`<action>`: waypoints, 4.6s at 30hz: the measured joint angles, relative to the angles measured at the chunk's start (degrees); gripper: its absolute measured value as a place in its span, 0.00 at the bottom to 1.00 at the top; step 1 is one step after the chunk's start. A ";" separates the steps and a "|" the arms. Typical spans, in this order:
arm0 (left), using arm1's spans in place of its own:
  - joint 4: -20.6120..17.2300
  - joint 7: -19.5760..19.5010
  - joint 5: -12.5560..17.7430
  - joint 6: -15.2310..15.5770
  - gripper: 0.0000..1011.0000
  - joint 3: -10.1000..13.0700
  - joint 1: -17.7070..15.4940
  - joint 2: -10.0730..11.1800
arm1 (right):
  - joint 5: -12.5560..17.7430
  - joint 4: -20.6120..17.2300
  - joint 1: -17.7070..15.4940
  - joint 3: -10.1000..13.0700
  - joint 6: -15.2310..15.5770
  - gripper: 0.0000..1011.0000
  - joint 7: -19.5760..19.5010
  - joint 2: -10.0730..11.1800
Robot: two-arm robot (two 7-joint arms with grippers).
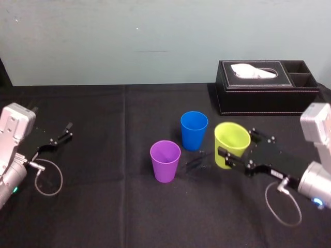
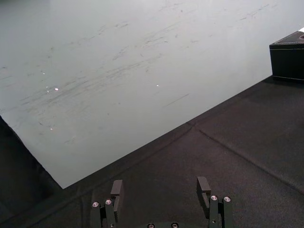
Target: Stack the three plastic cups sequentially using one hand.
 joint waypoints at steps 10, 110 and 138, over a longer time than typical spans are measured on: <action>0.00 0.00 0.00 0.00 1.00 0.00 0.00 0.00 | -1.07 -0.44 4.54 -1.11 2.42 0.73 -1.15 -1.46; 0.00 0.00 0.00 0.00 1.00 0.00 0.00 0.00 | -7.26 22.16 22.74 -8.93 3.98 0.73 -1.18 -14.69; 0.00 0.00 0.00 0.00 1.00 0.00 0.00 0.00 | -7.25 22.06 22.72 -8.88 4.01 0.99 -1.17 -14.65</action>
